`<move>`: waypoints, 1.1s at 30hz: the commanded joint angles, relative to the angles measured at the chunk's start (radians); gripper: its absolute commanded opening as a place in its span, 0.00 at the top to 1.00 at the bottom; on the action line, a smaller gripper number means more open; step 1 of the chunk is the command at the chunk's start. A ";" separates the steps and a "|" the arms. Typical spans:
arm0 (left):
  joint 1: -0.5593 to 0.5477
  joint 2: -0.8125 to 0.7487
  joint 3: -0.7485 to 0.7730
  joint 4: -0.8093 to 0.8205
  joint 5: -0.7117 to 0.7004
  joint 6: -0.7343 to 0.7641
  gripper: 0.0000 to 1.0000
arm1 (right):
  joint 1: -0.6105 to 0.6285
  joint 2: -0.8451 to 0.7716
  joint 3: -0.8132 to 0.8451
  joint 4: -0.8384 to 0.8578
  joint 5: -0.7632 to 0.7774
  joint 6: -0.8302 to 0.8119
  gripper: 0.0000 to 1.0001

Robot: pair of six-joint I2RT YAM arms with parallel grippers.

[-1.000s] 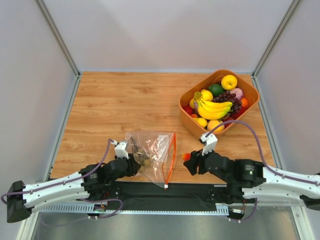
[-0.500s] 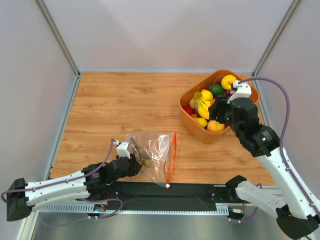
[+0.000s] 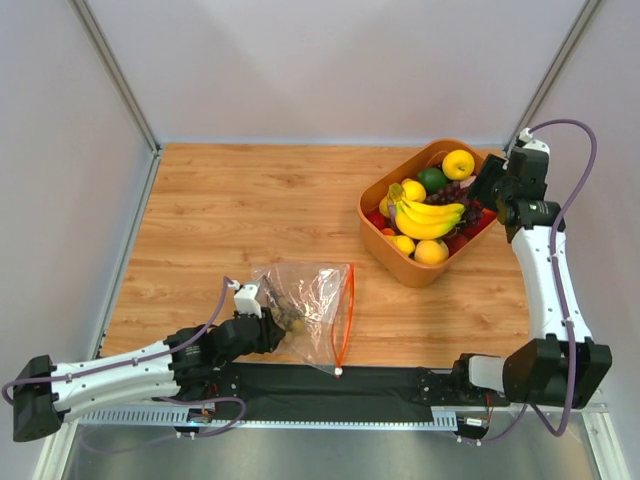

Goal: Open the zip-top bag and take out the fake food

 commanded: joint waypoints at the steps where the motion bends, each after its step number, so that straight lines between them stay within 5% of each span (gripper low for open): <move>1: -0.002 0.017 -0.011 0.036 0.022 -0.003 0.57 | -0.057 0.040 0.027 0.088 -0.093 -0.008 0.87; 9: -0.002 0.066 -0.005 0.081 0.040 -0.001 0.57 | -0.111 0.166 0.078 0.076 -0.079 -0.028 0.80; 18: -0.002 0.080 -0.003 0.087 0.057 0.003 0.50 | -0.112 0.209 0.050 0.113 -0.044 -0.025 0.45; 21: -0.002 0.080 -0.006 0.084 0.062 0.000 0.44 | -0.112 0.204 0.058 0.110 -0.013 -0.024 0.29; 22: -0.002 0.080 -0.005 0.084 0.062 0.002 0.44 | -0.112 0.201 0.061 0.108 -0.006 -0.025 0.12; 24: -0.003 0.080 -0.005 0.085 0.063 0.000 0.41 | -0.112 0.194 0.065 0.110 -0.001 -0.025 0.00; 33: -0.003 0.072 -0.001 0.075 0.071 0.000 0.38 | -0.115 0.102 0.041 0.134 0.051 -0.027 0.00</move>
